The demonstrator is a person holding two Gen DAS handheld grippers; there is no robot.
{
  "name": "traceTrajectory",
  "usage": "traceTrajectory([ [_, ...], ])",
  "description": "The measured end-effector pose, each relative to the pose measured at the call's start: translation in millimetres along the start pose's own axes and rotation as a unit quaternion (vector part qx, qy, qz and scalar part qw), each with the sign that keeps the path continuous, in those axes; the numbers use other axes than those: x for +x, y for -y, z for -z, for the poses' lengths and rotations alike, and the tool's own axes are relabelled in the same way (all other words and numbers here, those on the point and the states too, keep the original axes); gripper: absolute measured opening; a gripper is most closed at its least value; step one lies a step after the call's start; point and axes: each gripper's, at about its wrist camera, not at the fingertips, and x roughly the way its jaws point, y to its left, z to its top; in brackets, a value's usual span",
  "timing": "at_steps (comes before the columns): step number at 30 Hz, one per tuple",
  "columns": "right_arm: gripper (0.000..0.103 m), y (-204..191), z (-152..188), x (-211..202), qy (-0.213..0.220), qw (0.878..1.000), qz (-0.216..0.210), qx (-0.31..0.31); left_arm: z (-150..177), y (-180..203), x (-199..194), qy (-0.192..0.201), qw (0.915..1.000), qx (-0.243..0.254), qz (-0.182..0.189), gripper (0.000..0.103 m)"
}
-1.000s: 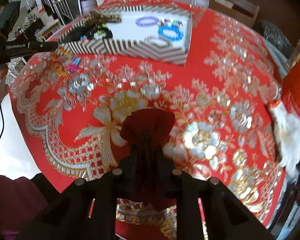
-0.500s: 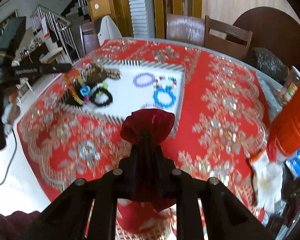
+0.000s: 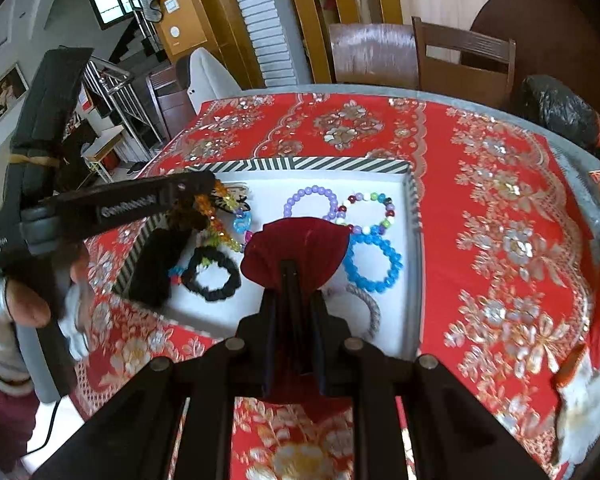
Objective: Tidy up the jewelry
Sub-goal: 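Place the amber bracelet in the tray with the left gripper while the right places the red bow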
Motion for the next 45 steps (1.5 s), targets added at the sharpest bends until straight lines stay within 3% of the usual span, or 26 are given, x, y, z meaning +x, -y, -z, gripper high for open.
traceTrajectory([
  [15, 0.016, -2, -12, 65, -0.042, 0.999, 0.001, 0.030, 10, -35, 42, -0.041, 0.9982, -0.033, -0.029, 0.009],
  [24, 0.017, 0, -16, 101, -0.056, 0.997, 0.020, 0.054, 17, -45, 48, -0.049, 0.9971, -0.053, -0.024, 0.009],
  [27, 0.020, 2, -14, 104, -0.054, 0.997, 0.011, 0.060, 18, -45, 47, -0.050, 0.9971, -0.054, -0.023, 0.017],
  [28, 0.026, 3, -14, 104, -0.054, 0.996, 0.006, 0.065, 19, -45, 45, -0.049, 0.9971, -0.053, -0.025, 0.021],
  [29, 0.032, 4, -13, 104, -0.054, 0.996, 0.004, 0.069, 20, -44, 44, -0.048, 0.9972, -0.051, -0.026, 0.026],
  [36, 0.038, 4, -6, 72, -0.030, 0.997, -0.005, 0.064, 24, -41, 24, -0.020, 0.9981, -0.042, -0.041, 0.027],
  [38, 0.046, 3, -4, 56, -0.010, 0.998, 0.002, 0.057, 27, -37, 16, -0.010, 0.9982, -0.036, -0.046, 0.027],
  [45, 0.054, -1, 1, 8, 0.056, 0.996, 0.051, 0.043, 38, -23, -19, 0.030, 0.9975, -0.026, -0.058, 0.027],
])
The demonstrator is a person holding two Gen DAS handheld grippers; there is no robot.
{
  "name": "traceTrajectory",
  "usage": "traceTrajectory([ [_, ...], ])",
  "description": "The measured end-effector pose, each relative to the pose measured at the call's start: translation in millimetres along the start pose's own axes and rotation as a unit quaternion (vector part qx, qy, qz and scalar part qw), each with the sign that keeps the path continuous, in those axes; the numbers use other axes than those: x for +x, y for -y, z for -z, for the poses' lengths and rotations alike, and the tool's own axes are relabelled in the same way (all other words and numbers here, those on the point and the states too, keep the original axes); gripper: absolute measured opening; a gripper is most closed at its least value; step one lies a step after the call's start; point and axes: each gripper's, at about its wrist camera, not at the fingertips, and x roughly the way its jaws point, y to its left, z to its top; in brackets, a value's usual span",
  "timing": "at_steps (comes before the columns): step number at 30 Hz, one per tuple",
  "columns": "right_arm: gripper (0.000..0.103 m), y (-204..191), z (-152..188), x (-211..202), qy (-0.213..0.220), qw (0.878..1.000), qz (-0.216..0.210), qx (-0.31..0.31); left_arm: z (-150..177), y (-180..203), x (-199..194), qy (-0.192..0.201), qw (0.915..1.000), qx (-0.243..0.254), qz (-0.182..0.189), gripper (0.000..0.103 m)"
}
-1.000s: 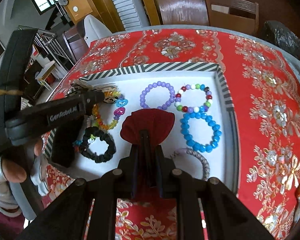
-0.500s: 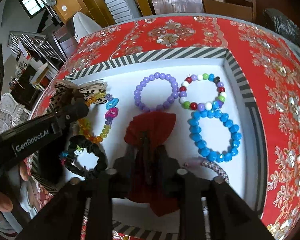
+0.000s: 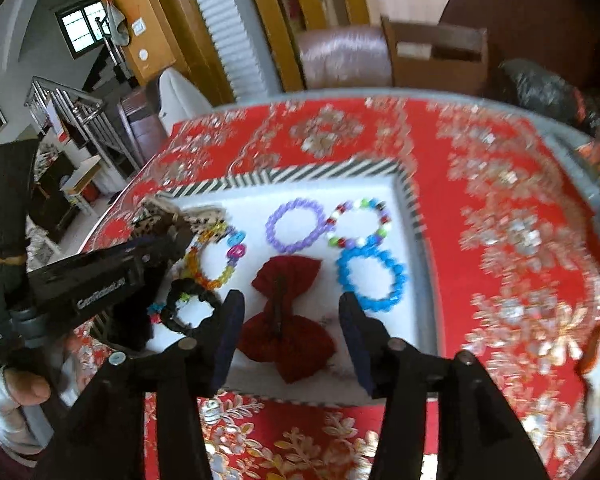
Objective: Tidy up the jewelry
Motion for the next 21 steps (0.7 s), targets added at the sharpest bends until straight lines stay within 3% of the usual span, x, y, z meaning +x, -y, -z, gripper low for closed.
traceTrajectory([
  [9, 0.058, 1, 6, -27, 0.030, 0.999, 0.034, -0.011, 18, 12, -45, 0.049, 0.9986, 0.017, -0.015, 0.027],
  [21, 0.063, -18, 16, -49, 0.054, 0.998, 0.031, -0.032, 37, 14, -79, 0.082, 0.9953, 0.022, -0.045, 0.027],
])
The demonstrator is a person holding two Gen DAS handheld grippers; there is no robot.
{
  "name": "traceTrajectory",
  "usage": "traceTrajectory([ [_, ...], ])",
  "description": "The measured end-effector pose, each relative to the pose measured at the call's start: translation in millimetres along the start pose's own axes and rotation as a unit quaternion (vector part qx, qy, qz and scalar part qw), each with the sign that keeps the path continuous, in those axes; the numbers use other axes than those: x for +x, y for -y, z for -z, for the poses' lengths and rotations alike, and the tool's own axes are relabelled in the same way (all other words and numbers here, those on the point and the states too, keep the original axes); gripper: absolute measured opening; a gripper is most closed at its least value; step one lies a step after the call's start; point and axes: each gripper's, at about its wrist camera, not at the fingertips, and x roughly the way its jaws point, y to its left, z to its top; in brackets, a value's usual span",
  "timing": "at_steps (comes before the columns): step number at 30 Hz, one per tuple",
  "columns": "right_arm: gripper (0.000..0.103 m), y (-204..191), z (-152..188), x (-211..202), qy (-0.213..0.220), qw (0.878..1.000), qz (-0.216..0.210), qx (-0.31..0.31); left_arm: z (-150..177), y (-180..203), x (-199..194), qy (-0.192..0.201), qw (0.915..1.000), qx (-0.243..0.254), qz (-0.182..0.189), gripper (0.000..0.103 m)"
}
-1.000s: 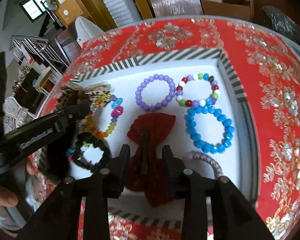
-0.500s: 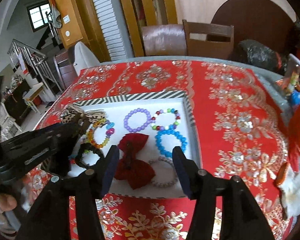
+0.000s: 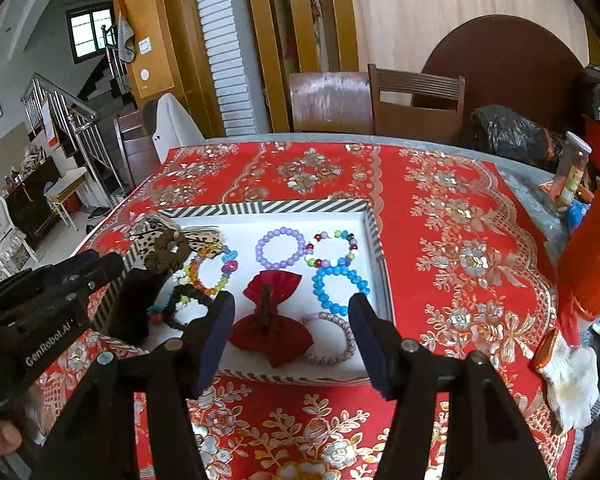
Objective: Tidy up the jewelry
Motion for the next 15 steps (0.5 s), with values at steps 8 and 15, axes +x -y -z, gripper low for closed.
traceTrajectory([
  [8, 0.063, -8, 3, -7, 0.002, 1.000, -0.007, -0.006, 6, -7, -12, 0.006, 0.9999, -0.009, -0.006, 0.027],
  [15, 0.064, -15, 6, -9, 0.001, 1.000, -0.011, -0.015, 9, -4, -21, 0.013, 0.9999, -0.004, -0.007, 0.027],
])
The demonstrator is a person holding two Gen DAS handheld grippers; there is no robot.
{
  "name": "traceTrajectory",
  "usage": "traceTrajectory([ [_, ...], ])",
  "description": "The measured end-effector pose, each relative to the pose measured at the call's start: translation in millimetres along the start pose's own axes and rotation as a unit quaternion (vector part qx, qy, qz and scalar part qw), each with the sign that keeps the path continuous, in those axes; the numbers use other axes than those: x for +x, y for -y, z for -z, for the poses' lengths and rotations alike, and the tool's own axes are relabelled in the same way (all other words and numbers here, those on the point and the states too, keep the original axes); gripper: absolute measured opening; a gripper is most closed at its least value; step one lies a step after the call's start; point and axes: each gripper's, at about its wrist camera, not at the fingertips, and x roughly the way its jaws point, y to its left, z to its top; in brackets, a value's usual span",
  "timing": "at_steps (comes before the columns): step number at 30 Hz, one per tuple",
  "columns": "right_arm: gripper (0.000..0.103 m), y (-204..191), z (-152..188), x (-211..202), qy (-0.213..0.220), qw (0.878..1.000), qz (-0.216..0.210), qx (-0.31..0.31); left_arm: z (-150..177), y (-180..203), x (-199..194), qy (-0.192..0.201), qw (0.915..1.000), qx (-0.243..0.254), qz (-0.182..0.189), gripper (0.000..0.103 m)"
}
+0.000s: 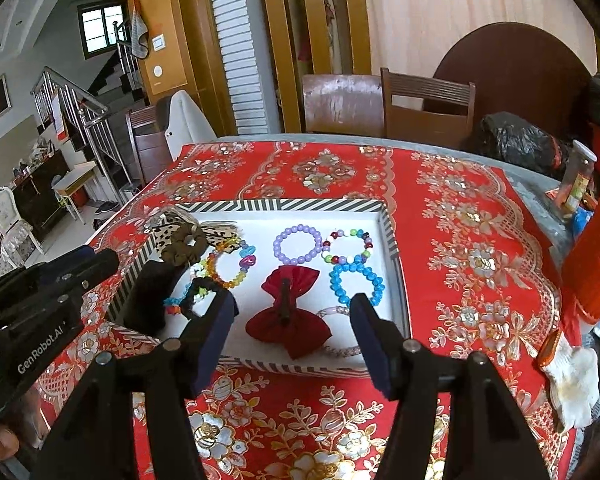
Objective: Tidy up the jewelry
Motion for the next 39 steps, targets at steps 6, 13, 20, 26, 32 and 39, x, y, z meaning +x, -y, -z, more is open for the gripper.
traceTrajectory([
  [6, 0.064, -3, 1, -2, 0.001, 1.000, -0.002, -0.004, 2, 1, -4, 0.004, 1.0000, 0.001, -0.004, 0.027],
  [13, 0.064, -4, 2, -3, -0.001, 1.000, -0.005, -0.003, 2, 3, -8, 0.008, 1.0000, 0.003, -0.005, 0.027],
  [20, 0.064, -3, 0, -5, 0.000, 1.000, -0.005, -0.004, 1, 3, -10, 0.010, 0.9999, 0.003, -0.006, 0.027],
  [26, 0.065, -7, 0, -5, 0.000, 1.000, -0.007, -0.011, -1, 2, -12, 0.013, 0.9999, 0.002, -0.008, 0.027],
  [32, 0.065, -7, 1, -4, -0.003, 1.000, -0.010, -0.011, -1, 1, -12, 0.013, 0.9999, 0.001, -0.007, 0.027],
  [39, 0.065, -8, 1, -5, -0.001, 1.000, -0.011, -0.011, 0, 0, -15, 0.016, 0.9998, 0.002, -0.007, 0.027],
])
